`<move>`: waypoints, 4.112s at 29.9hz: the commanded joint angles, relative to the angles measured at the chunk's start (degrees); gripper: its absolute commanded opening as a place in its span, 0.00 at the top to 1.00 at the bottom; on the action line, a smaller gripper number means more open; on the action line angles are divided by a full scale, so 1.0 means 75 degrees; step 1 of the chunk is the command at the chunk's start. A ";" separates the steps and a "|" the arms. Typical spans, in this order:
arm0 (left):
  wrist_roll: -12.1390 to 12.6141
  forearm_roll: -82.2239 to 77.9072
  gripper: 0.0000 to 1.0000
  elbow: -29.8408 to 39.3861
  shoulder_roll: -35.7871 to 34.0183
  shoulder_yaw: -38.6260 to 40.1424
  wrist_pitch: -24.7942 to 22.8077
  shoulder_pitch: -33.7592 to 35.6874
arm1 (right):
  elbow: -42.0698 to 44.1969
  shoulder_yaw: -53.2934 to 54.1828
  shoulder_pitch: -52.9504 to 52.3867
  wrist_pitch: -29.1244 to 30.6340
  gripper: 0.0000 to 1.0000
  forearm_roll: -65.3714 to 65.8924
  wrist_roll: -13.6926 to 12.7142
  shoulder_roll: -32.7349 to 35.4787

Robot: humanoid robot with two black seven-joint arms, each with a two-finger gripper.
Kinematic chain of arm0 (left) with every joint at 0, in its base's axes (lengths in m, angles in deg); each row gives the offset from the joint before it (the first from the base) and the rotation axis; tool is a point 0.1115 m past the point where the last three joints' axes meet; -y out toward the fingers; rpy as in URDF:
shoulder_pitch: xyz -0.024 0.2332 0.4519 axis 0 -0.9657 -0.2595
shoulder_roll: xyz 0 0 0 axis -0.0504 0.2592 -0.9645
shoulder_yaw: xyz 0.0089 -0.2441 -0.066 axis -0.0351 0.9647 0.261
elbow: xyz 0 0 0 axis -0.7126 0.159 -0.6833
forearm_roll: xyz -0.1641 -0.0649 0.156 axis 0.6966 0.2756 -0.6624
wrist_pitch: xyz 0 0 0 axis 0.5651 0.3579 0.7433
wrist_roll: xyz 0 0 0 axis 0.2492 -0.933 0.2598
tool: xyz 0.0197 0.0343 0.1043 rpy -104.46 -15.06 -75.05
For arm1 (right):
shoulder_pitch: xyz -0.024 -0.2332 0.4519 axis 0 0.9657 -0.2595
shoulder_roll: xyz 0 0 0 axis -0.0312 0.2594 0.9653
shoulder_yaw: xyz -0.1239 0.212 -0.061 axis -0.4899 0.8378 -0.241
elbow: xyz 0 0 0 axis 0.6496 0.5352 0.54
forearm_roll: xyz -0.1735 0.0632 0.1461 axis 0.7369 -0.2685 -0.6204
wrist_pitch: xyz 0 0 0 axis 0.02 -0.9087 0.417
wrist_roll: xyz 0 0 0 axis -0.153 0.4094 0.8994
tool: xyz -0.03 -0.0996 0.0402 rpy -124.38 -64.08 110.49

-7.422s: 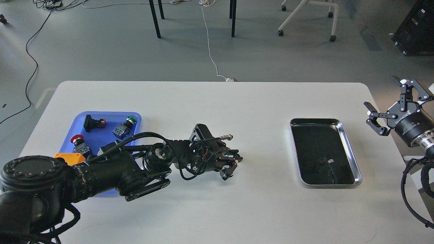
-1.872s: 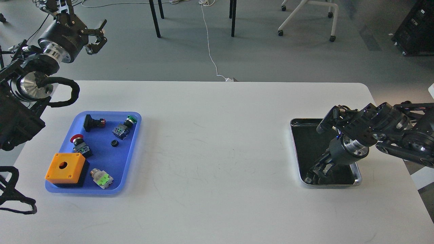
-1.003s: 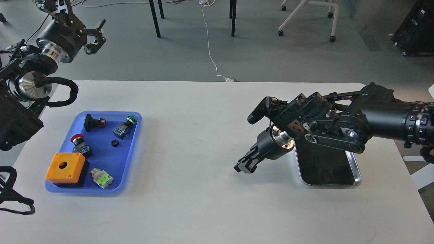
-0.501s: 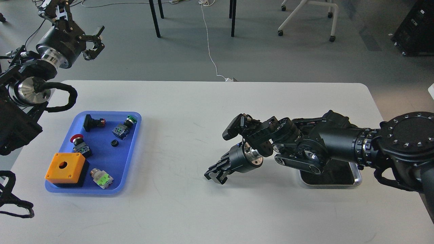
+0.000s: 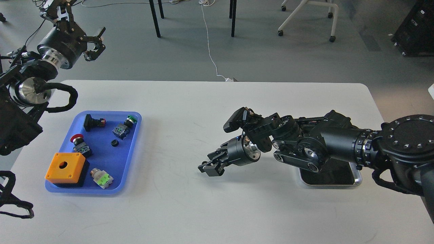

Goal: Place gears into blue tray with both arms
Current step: 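Carry the second gear toward the table center and open the right gripper, then retract the right arm and reach the left gripper toward the gear, then close the left gripper on the second black gear, then carry the gear to the blue tray and release it near the green parts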

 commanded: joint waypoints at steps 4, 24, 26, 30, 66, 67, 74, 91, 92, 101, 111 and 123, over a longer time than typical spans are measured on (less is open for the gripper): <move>-0.0012 -0.0002 0.02 0.0023 -0.0407 -0.0342 0.0000 -0.0010 | 0.0171 0.1659 -0.0215 0.0081 0.05 -0.0515 0.0000 0.0280; -0.0117 -0.4042 0.02 0.2903 -0.0771 -0.0788 0.0000 0.0165 | -0.1094 0.4953 0.2126 0.0069 0.03 -0.6632 0.0000 0.4524; -0.0118 -0.4710 0.02 0.3501 -0.0783 -0.0788 0.0000 0.0154 | -0.1106 0.5422 0.2548 0.0128 0.03 -0.7008 0.0000 0.4582; -0.0094 -0.6245 0.02 0.5269 -0.0958 -0.0846 0.0000 0.0060 | -0.1117 0.6115 0.3158 0.0350 0.03 -0.7793 0.0000 0.4735; -0.0598 -1.7395 0.37 0.5215 0.0530 -0.3343 0.4495 -0.1838 | -0.1141 0.8061 0.6066 0.2256 0.01 -1.0467 0.0000 0.5309; -0.0598 -1.7395 0.39 0.5215 0.0530 -0.3343 0.4495 -0.1873 | -0.1141 0.8050 0.6066 0.2256 0.01 -1.0467 0.0000 0.5309; -0.0586 -1.7395 0.53 0.4747 0.0705 -0.3343 0.4506 -0.1932 | -0.1141 0.7967 0.6054 0.2256 0.01 -1.0444 0.0000 0.5309; -0.0586 -1.7395 0.79 0.4547 0.0776 -0.3354 0.4506 -0.2167 | -0.1141 0.7909 0.6019 0.2256 0.01 -1.0326 0.0000 0.5450; -0.0586 -1.7395 0.81 0.4547 0.0776 -0.3354 0.4506 -0.2155 | -0.1141 0.7909 0.6019 0.2256 0.01 -1.0326 0.0000 0.5462; -0.0855 -1.7395 0.90 0.4885 -0.0065 -0.3190 0.4950 -0.1886 | -0.1141 0.7909 0.5972 0.2256 0.01 -1.0326 0.0000 0.5485; -0.1805 -1.5930 0.89 0.5133 -0.3007 -0.3237 0.5069 -0.1838 | -0.1106 0.7921 0.5984 0.2256 0.01 -1.0326 0.0000 0.5567; -0.1641 -1.5401 0.87 0.4642 -0.3408 -0.3366 0.5081 -0.2354 | -0.1129 0.7909 0.5937 0.2256 0.01 -1.0315 0.0000 0.5485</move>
